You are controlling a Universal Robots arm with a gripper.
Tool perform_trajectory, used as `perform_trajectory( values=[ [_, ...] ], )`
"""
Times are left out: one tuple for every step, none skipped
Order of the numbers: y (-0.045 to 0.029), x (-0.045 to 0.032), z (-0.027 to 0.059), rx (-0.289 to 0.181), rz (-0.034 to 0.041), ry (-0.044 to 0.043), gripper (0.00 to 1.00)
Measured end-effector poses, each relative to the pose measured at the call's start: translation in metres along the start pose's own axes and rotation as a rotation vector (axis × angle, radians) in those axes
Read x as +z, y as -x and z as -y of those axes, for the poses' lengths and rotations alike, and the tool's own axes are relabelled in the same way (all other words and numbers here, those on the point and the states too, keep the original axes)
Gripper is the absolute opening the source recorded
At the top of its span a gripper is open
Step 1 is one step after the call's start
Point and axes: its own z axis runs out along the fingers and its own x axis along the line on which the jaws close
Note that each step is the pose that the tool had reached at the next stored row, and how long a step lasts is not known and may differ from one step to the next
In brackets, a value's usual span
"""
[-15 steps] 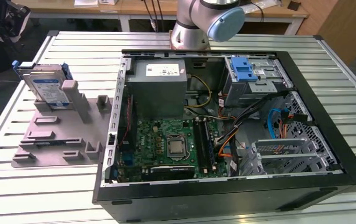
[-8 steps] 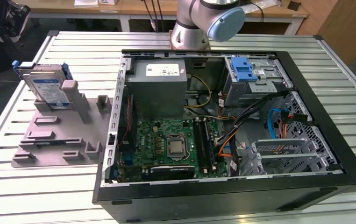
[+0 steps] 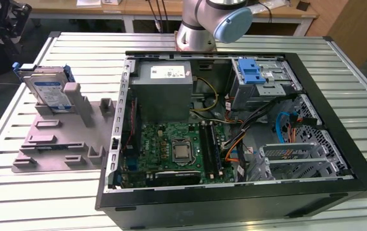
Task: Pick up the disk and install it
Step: 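Pick up the disk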
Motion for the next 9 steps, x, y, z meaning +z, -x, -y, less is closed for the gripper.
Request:
perform_trajectory(
  values=[
    [0.0000, 0.0000, 0.0000, -0.013, -0.0005, -0.0001, 0.11],
    [0.0000, 0.0000, 0.0000, -0.027, -0.0011, -0.0003, 0.11],
    [0.0000, 0.0000, 0.0000, -0.040, -0.0016, -0.0004, 0.11],
    [0.0000, 0.0000, 0.0000, -0.054, -0.0022, -0.0006, 0.11],
    [0.0000, 0.0000, 0.0000, -0.067, -0.0028, -0.0008, 0.11],
    [0.0000, 0.0000, 0.0000, -0.081, -0.0034, -0.0009, 0.11],
    [0.0000, 0.0000, 0.0000, -0.094, -0.0039, -0.0010, 0.11],
    [0.0000, 0.0000, 0.0000, -0.107, -0.0044, -0.0012, 0.11],
    [0.0000, 0.0000, 0.0000, -0.120, -0.0049, -0.0013, 0.11]
  ],
)
